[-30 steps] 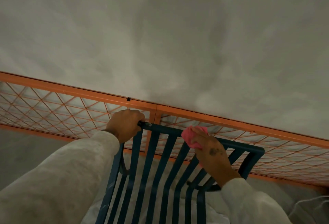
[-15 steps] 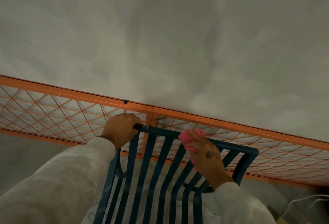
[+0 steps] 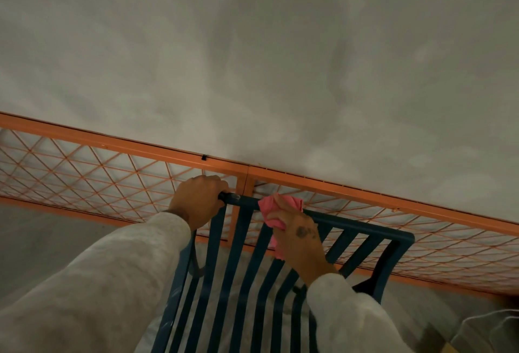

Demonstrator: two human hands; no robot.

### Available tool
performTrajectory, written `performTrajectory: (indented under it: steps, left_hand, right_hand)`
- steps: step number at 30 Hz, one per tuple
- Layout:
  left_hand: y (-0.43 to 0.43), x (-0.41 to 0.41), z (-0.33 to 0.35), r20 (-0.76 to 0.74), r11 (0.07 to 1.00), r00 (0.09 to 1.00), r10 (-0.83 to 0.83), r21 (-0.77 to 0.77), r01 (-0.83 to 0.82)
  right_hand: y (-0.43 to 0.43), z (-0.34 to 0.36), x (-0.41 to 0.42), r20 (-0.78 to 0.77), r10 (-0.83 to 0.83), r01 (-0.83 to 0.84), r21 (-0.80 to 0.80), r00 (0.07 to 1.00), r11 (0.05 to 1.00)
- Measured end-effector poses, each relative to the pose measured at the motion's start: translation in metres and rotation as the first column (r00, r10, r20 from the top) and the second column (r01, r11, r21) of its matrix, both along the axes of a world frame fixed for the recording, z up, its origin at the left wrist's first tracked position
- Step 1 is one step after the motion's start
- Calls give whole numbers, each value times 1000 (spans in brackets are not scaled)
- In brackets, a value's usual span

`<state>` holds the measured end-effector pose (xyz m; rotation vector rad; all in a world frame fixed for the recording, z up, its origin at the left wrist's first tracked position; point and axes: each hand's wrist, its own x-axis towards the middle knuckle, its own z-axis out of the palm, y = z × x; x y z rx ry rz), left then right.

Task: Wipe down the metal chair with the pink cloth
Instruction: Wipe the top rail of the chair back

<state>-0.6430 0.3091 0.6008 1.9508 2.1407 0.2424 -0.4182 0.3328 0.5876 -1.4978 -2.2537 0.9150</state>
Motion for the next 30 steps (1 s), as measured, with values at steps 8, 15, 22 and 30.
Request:
performTrajectory:
  steps: [8,15,22,30]
  left_hand:
    - [0,-4,2,32,998,999,-37,-41,39]
    - [-17,-33,3,88,992,992,93,-94,-85]
    - [-28,-47,-1,249,975,944,215,-104,-195]
    - [-29,-48,-8,214,974,950,227,-52,-221]
  right_hand:
    - [14,16,119,-63,-377,366,-140,924,920]
    - [9,19,41,-156,-343,328,-114,926,938]
    - [-4,16,-64,-183,-151,125,-149,971,981]
    - [-17,16,-134,-77,136,-139,-30,988,990]
